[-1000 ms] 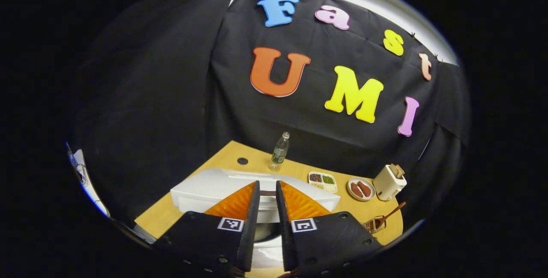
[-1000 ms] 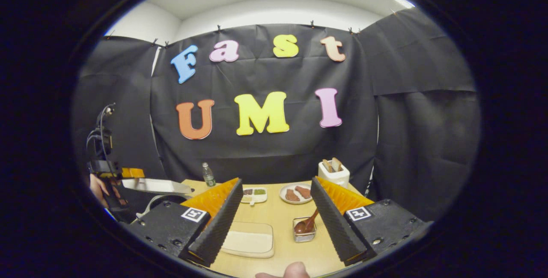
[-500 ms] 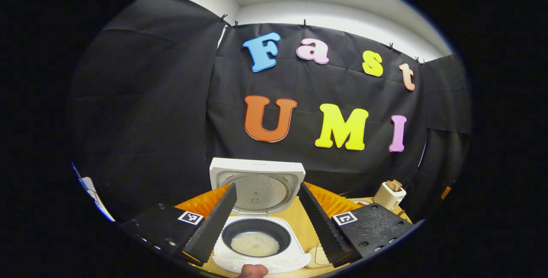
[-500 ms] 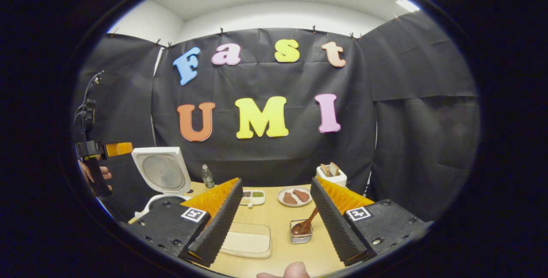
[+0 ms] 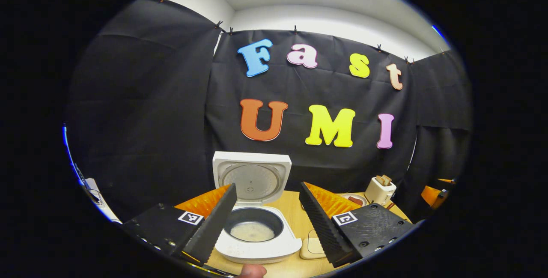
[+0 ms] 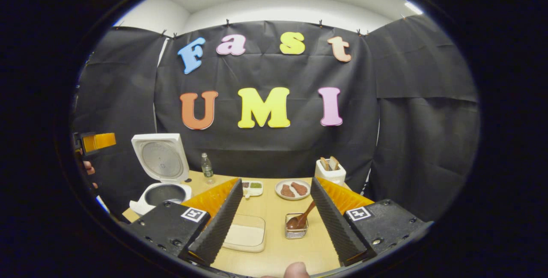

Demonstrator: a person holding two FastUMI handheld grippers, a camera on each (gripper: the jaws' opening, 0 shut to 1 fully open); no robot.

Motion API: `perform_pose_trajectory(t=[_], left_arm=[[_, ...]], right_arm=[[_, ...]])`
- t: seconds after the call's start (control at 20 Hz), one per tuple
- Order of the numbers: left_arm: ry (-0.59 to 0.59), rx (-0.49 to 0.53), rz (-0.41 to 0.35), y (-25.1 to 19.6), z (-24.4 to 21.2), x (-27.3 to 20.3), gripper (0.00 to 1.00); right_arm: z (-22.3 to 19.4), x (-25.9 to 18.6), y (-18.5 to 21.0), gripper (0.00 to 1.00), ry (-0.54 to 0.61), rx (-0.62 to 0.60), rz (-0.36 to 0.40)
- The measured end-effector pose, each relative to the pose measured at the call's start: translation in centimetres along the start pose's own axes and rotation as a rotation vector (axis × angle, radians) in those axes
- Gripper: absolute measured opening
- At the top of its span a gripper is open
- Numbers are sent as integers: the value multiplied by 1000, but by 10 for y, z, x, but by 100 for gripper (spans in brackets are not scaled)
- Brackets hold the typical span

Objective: Close the left gripper, press the button to open the rice cooker; take a wooden spoon from the chopstick holder with the right hand, scoop a spoonful of rice and pour it into the rice cooker, then put the wooden spoon back into the chopstick holder.

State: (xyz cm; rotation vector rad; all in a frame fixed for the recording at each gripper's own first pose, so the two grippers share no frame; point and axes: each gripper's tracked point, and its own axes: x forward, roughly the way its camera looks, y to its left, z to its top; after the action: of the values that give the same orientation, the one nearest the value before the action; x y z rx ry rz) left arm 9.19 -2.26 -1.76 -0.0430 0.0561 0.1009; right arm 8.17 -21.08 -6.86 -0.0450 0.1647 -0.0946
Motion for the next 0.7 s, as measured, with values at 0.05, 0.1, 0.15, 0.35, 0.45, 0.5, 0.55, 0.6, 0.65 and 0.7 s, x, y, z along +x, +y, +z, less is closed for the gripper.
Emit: perform_pose_trajectory(t=[0.05, 0.1, 0.15, 0.35, 0.45, 0.5, 0.55, 0.6, 0.65, 0.7], left_arm=[[-3, 5, 0, -1, -1, -4, 94], [-2, 10, -3, -3, -3, -7, 94], [2, 15, -12, -7, -6, -9, 94], [14, 30, -21, -17, -7, -11, 94], [1, 20, -22, -24, -1, -9, 94], [-7, 18, -17, -27, 2, -7, 94], [-13, 15, -14, -31, 2, -4, 94], [-18, 18, -6, -35, 3, -2, 94], [-22, 23, 7, -37, 5, 1, 94], [-27, 24, 19, -39, 6, 3, 94]], right_arm=[[-2, 1, -7, 100, 6, -4, -12], [-5, 2, -13, 99, 10, -8, -22], [-9, 6, -18, 100, 19, -12, -29], [-36, 30, -46, 100, 69, 61, -28], [-54, 52, -70, 99, 90, 92, -55], [-67, 64, -77, 100, 107, 107, -62], [-80, 78, -84, 99, 132, 131, -63], [-91, 91, -88, 100, 148, 166, -53], [-104, 105, -92, 99, 166, 190, -47], [-118, 118, -96, 95, 188, 207, -41]])
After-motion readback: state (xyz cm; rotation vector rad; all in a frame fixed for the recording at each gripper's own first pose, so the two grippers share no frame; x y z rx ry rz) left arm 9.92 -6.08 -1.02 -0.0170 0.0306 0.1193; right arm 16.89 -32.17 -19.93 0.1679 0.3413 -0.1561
